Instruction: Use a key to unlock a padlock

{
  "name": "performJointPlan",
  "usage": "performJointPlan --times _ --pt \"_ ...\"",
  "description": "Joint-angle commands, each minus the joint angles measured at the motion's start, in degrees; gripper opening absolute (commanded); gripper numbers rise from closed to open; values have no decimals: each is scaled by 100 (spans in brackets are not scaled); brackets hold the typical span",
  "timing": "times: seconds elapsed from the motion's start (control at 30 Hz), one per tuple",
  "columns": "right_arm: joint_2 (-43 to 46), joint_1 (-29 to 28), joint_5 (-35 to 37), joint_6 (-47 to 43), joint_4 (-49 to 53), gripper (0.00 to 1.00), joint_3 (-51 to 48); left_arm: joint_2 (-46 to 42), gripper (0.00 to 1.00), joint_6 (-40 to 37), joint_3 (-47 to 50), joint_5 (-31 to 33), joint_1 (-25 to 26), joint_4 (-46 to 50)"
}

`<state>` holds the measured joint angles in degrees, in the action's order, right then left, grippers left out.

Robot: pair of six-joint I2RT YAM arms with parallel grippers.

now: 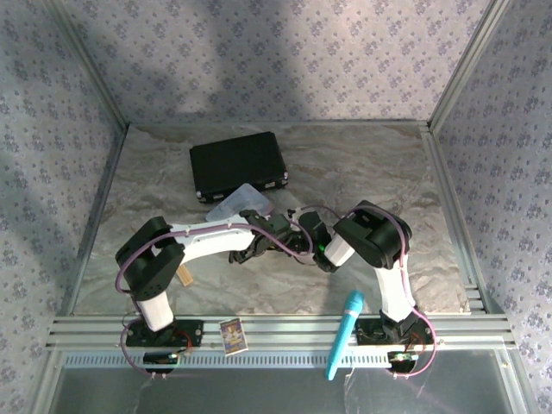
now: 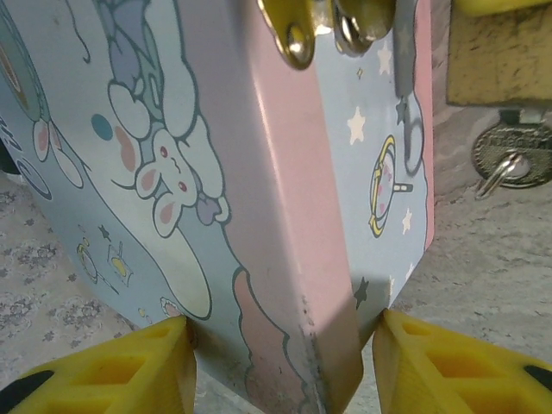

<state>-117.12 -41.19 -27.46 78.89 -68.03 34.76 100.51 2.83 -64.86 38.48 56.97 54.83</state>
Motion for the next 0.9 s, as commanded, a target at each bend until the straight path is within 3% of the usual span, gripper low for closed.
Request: performJointPlan --times 0.0,0.1,0.3,0.4,0.47,0.57,0.7,0.87 --pt "45 589 288 -82 399 0 -350 184 51 -222 306 -579 -32 19" --pt "-13 815 -280 -22 319 0 -291 265 51 -259 332 -574 -29 -30" --pt "-485 866 -369 539 -421 0 -90 177 51 -377 478 -659 -19 -274" --pt "-382 286 32 439 -55 0 69 298 51 -406 544 -684 3 -362" --pt "-400 -73 615 621 -425 0 -98 303 51 -458 584 -723 58 -458" --pt "-510 -260 897 860 -844 0 -62 276 51 -468 604 -748 86 -497" --pt "-235 -28 843 510 -390 0 -185 218 52 -440 615 -598 77 -451" --pt "13 257 233 -32 593 0 -349 -43 54 -363 633 -400 -54 -585"
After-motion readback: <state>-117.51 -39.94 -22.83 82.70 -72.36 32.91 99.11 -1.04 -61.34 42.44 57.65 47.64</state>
